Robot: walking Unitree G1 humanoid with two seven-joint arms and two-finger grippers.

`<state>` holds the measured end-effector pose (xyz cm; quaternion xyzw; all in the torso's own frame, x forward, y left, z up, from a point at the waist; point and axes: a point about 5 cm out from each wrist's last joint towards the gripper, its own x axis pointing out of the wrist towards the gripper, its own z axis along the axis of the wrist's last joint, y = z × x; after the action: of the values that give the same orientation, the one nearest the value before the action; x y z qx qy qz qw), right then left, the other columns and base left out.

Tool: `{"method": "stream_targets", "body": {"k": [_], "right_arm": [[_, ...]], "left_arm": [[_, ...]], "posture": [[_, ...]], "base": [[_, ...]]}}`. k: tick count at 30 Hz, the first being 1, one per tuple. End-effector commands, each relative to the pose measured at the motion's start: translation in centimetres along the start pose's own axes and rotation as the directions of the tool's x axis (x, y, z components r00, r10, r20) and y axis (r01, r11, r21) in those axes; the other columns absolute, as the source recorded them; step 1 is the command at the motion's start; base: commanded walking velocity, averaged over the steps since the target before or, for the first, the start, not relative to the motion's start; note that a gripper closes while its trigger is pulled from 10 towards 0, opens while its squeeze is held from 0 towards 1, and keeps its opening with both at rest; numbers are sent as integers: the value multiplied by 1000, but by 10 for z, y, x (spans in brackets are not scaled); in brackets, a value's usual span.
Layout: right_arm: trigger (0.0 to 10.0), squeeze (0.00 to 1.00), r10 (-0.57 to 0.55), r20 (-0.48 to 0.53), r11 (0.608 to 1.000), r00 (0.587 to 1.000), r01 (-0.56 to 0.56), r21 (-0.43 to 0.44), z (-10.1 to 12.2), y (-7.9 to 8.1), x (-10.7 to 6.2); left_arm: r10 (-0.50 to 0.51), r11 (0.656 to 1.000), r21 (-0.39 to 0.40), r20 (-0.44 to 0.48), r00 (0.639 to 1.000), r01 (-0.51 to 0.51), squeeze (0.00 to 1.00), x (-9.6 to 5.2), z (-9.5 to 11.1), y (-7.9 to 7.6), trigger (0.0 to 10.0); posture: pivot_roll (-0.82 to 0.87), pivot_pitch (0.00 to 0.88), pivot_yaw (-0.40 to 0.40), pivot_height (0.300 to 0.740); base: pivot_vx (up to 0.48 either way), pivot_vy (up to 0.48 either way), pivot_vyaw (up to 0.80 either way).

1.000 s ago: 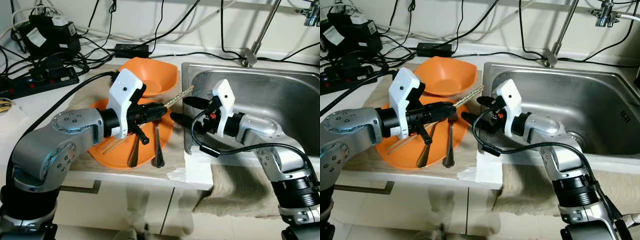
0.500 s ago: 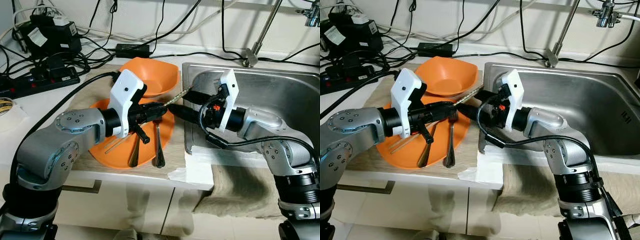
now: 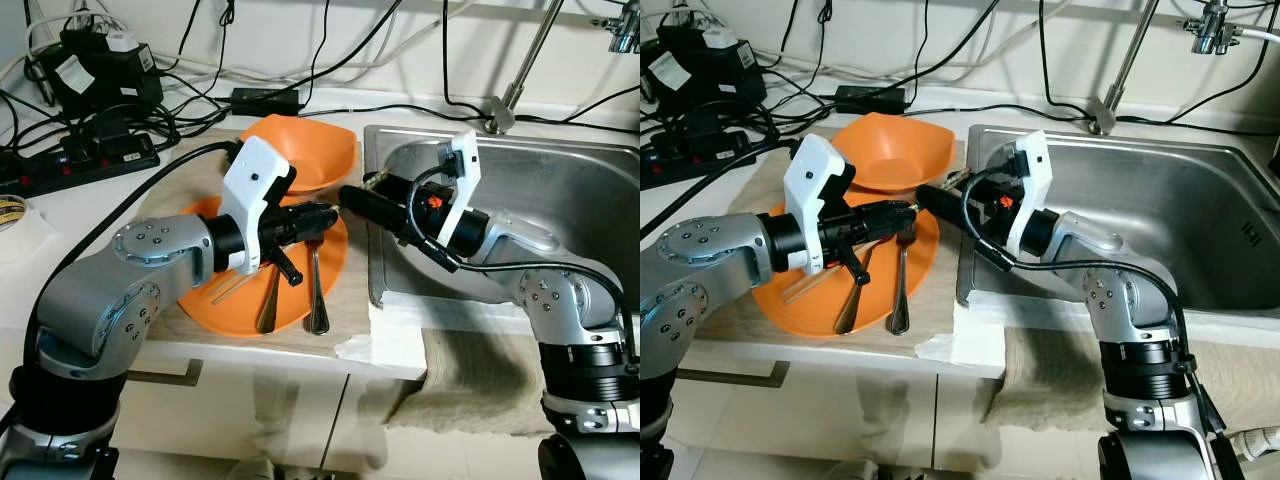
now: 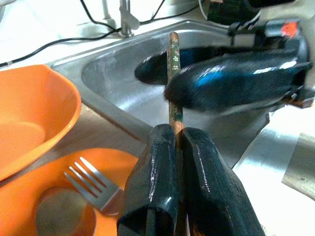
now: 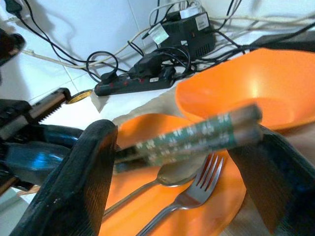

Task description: Kitchen organization

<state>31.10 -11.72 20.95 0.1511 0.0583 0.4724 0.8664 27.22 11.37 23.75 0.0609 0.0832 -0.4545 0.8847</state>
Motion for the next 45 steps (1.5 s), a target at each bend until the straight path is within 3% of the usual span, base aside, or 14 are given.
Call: {"method": "stream_targets", "body": {"k": [1, 15, 21, 32, 37, 45], "right_arm": [[10000, 0, -3, -5, 1000, 1000, 3, -9, 3, 0, 3], [10000, 0, -101, -22, 995, 995, 101, -14, -1, -13, 4], [10000, 0, -156, 4, 987, 988, 156, 36, -2, -20, 7], [10000, 0, -207, 67, 972, 976, 197, 131, -4, -21, 15], [10000, 0, -284, 78, 942, 955, 263, 208, -8, -30, 15], [10000, 0, -333, 64, 928, 941, 315, 200, -16, -34, 19]], "left_arm": [[-21, 999, 29, 38, 999, 20, 0, 0, 12, -4, 0], [-9, 1000, 29, 100, 995, 6, 0, -1, 23, -4, 0], [-11, 1000, 17, 173, 985, 8, 0, -1, 37, -4, 0], [-30, 1000, 13, 178, 984, 28, 0, -2, 35, -6, 0], [-20, 1000, 10, 187, 982, 18, 0, -2, 36, -5, 0], [-43, 999, 20, 200, 979, 40, 0, -2, 37, -8, 0]], "posture": [[122, 0, -8, 740], [124, 0, -14, 740], [123, 0, -14, 740], [124, 0, -10, 740], [122, 0, -11, 740], [119, 0, -10, 740]], "base": [[0, 0, 0], [0, 0, 0], [0, 0, 0], [0, 0, 0], [0, 0, 0], [0, 0, 0]]}}
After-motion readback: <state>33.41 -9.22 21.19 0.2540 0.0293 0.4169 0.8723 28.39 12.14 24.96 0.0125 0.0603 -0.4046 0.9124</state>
